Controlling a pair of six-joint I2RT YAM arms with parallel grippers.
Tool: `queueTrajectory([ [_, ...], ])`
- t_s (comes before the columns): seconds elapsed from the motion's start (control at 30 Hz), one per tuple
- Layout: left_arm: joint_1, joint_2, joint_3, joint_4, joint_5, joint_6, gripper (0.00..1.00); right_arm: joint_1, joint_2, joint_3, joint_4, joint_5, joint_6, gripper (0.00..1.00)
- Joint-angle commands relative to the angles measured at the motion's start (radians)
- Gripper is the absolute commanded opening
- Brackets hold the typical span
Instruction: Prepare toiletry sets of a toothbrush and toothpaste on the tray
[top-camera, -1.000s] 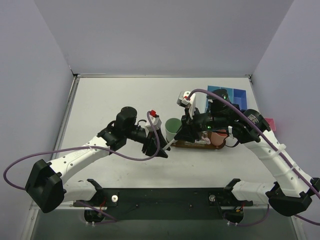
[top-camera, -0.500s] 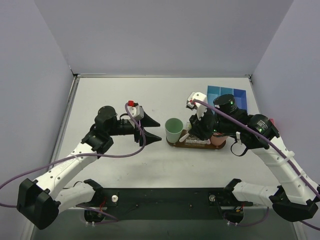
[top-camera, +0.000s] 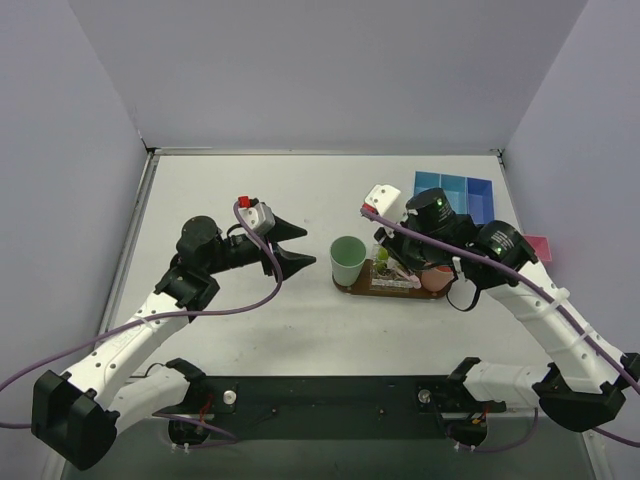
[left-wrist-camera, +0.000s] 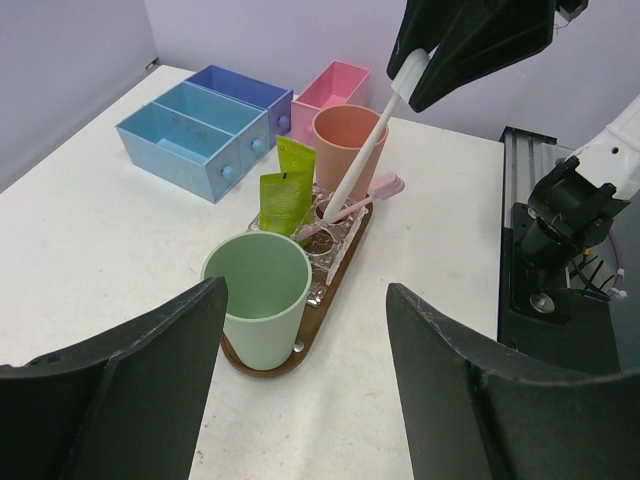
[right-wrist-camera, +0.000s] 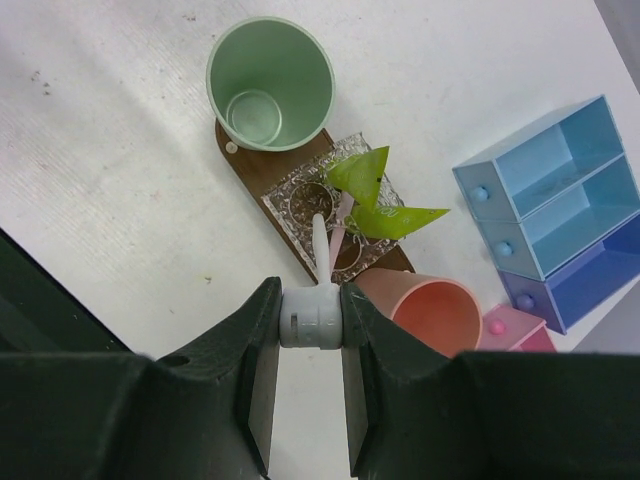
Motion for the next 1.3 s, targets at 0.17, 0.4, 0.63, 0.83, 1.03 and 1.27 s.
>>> queueTrajectory([
  [0.17, 0.007, 0.004, 0.009, 0.035, -0.019, 0.000, 0.75, 0.046, 0.046, -0.009, 0.026, 0.075, -0.033, 0.00],
  [0.4, 0.007, 0.005, 0.009, 0.028, -0.017, 0.006, 0.75, 0.069, 0.068, -0.033, 0.044, 0.065, -0.030, 0.00],
  [0.63, 0.007, -0.001, 0.007, 0.027, -0.017, 0.009, 0.75, 0.099, 0.094, -0.090, 0.075, 0.100, -0.038, 0.00],
  [0.83, 0.007, -0.003, 0.007, 0.027, -0.019, 0.013, 0.75, 0.117, 0.094, -0.144, 0.124, 0.141, -0.056, 0.00],
  [1.03, 0.007, -0.006, 0.006, 0.022, -0.020, 0.020, 0.75, 0.115, 0.091, -0.197, 0.182, 0.161, -0.061, 0.00],
  [1.27, 0.007, -0.009, 0.006, 0.021, -0.023, 0.023, 0.75, 0.117, 0.072, -0.262, 0.240, 0.189, -0.075, 0.00],
])
